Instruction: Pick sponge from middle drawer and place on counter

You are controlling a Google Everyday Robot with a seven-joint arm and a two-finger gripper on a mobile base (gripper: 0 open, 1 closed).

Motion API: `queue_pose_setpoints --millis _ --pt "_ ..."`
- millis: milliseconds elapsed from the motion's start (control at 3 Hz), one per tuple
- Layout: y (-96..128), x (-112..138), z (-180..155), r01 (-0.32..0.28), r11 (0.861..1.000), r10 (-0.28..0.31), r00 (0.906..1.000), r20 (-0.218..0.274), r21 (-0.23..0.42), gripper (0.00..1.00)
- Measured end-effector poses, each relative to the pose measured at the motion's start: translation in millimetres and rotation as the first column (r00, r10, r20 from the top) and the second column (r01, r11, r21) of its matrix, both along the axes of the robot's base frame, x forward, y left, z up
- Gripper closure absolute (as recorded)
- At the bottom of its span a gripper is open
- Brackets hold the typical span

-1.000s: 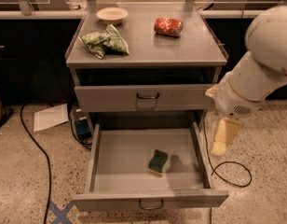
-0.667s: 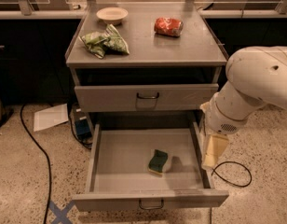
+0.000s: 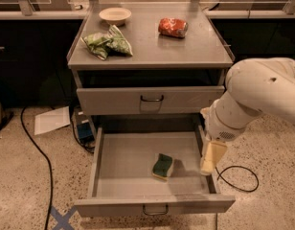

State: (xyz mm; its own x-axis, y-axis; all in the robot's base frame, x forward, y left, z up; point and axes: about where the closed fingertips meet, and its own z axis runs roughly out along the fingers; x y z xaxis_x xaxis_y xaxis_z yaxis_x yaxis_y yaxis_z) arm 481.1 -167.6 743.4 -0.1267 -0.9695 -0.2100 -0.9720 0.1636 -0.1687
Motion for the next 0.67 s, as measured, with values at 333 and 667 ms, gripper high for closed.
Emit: queue_pose_setpoints --millis 333,667 --pt "38.4 28.6 -30.4 -0.082 0.993 0.077 0.9955 0.055 0.083 0.00" --pt "71.4 54.1 -70.8 -0.251 0.961 0.244 0.9673 0.068 0.119 0.00"
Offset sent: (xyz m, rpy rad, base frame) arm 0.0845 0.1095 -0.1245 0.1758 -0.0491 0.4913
